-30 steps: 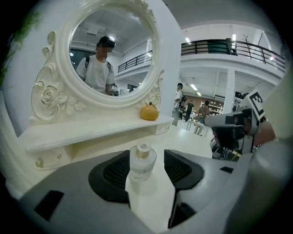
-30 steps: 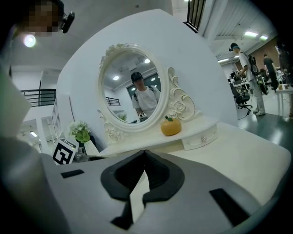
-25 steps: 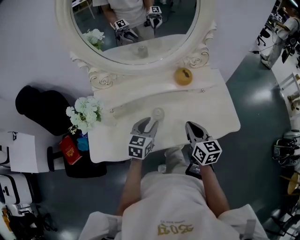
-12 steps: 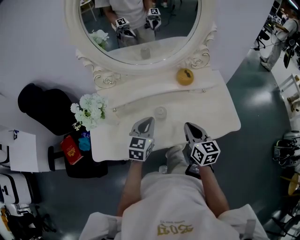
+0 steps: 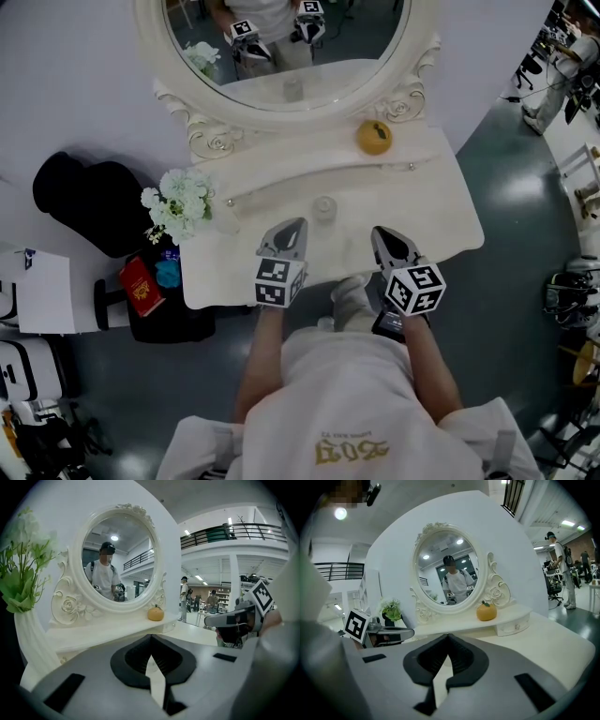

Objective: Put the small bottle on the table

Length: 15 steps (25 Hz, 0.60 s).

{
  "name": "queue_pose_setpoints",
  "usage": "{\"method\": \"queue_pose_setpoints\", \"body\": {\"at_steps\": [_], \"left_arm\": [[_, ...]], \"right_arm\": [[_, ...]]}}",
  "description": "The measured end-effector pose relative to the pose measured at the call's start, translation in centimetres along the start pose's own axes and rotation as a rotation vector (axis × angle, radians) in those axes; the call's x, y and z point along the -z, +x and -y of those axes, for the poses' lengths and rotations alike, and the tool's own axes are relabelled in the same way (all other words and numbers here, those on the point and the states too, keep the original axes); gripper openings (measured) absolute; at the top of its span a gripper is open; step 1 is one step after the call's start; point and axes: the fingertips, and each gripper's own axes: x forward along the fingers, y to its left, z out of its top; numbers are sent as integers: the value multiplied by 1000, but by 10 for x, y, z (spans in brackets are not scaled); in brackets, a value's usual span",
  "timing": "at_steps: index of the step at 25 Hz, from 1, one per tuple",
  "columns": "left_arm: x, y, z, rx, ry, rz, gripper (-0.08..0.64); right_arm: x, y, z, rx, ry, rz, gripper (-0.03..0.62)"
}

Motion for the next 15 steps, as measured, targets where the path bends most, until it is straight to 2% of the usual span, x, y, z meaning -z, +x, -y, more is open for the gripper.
{"method": "queue_pose_setpoints", "body": {"at_steps": [15], "left_arm": [[4,-6,-6,5,-16,0,18]], "right_arm": [[-1,0,5,11,14,-10,12]]}}
